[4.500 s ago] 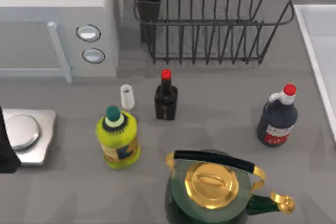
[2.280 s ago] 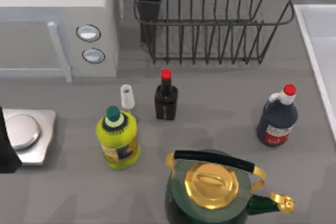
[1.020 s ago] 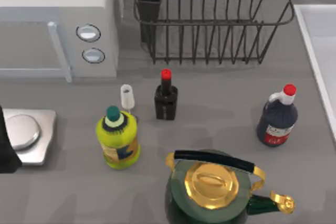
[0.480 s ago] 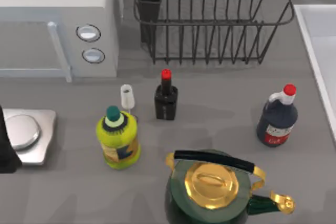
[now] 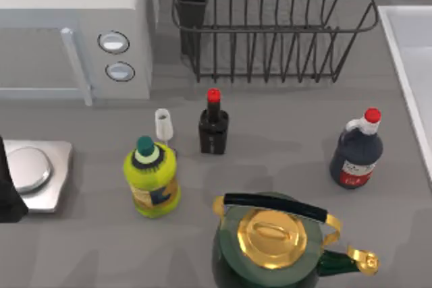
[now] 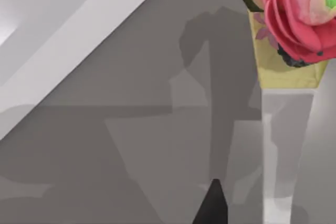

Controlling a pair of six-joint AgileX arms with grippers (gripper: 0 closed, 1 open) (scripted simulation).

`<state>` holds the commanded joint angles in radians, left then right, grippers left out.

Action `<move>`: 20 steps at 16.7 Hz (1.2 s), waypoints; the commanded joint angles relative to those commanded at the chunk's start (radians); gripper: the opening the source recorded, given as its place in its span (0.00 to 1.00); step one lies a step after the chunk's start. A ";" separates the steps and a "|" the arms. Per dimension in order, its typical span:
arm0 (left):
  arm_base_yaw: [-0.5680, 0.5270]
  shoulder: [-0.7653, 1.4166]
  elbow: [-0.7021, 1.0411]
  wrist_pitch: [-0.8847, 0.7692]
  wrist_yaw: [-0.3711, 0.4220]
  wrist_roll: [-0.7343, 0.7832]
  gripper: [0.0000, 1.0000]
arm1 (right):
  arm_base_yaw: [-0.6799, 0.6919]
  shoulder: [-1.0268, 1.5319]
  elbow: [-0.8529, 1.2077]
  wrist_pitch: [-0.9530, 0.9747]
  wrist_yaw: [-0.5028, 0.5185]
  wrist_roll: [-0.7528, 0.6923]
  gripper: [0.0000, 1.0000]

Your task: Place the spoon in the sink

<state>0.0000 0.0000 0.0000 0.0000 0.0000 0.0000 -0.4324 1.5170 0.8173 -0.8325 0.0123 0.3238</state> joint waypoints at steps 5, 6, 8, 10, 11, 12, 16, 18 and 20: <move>0.000 0.000 0.000 0.000 0.000 0.000 1.00 | -0.003 -0.091 0.138 -0.245 0.000 -0.003 0.00; 0.000 0.000 0.000 0.000 0.000 0.000 1.00 | -0.003 -0.105 0.153 -0.265 0.000 -0.003 0.00; 0.000 0.000 0.000 0.000 0.000 0.000 1.00 | -0.002 -0.113 0.161 -0.275 0.000 -0.004 0.00; 0.000 0.000 0.000 0.000 0.000 0.000 1.00 | -0.002 -0.113 0.161 -0.275 0.000 -0.004 0.00; 0.000 0.000 0.000 0.000 0.000 0.000 1.00 | -0.001 -0.109 0.158 -0.272 0.000 -0.002 0.00; 0.000 0.000 0.000 0.000 0.000 0.000 1.00 | -0.001 -0.108 0.158 -0.272 0.000 -0.002 0.00; 0.000 0.000 0.000 0.000 0.000 0.000 1.00 | 0.010 -0.019 0.263 -0.314 0.001 0.021 0.00; 0.000 0.000 0.000 0.000 0.000 0.000 1.00 | 0.026 0.077 0.377 -0.358 0.001 0.042 0.00; 0.000 0.000 0.000 0.000 0.000 0.000 1.00 | 0.047 0.194 0.533 -0.413 0.002 0.066 0.00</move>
<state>0.0000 0.0000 0.0000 0.0000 0.0000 0.0000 -0.3852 1.7115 1.3498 -1.2459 0.0144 0.3899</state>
